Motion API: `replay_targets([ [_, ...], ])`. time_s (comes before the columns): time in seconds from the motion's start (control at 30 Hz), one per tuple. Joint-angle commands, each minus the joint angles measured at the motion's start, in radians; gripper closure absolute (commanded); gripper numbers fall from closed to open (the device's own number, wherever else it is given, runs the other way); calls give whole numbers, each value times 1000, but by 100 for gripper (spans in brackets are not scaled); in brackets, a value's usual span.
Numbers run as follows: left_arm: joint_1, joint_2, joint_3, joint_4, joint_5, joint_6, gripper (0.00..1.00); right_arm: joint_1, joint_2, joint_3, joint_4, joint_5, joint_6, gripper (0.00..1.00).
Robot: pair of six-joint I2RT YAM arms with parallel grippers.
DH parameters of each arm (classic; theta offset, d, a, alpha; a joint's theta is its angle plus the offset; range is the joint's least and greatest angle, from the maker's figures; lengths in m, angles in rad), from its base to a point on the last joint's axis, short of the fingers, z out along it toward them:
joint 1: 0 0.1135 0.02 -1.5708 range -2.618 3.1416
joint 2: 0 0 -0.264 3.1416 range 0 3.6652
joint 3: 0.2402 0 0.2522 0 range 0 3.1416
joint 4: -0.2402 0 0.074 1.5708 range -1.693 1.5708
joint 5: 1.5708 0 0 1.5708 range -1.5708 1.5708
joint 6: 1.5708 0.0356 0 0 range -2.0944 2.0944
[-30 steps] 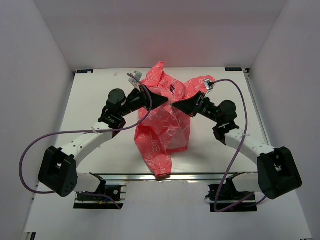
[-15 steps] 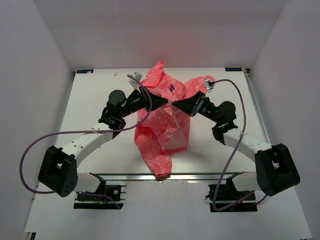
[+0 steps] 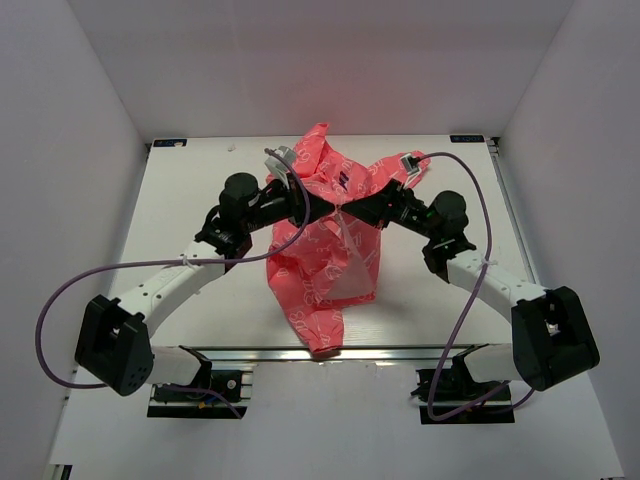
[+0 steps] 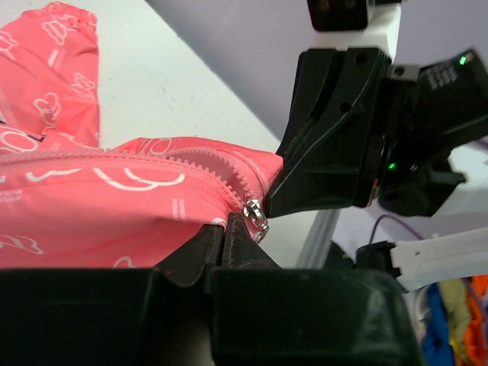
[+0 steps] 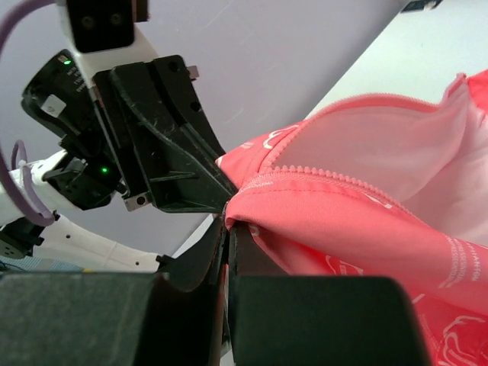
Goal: Zip up the jacket
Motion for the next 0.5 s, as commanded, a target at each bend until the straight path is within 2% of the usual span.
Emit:
replay_targets([
  [0.0, -28, -71, -8, -175, 27, 144, 100, -5, -28, 101, -68, 34, -25, 100],
  [0.13, -39, -104, -19, -187, 65, 186, 100, -7, -35, 125, -142, 55, -65, 100],
  [0.3, -39, -94, -31, -140, 113, 141, 100, -7, -10, 121, -79, 2, -42, 100],
  [0.47, -39, -73, -34, -83, 102, 62, 100, -4, 4, 102, -18, -66, -33, 100],
])
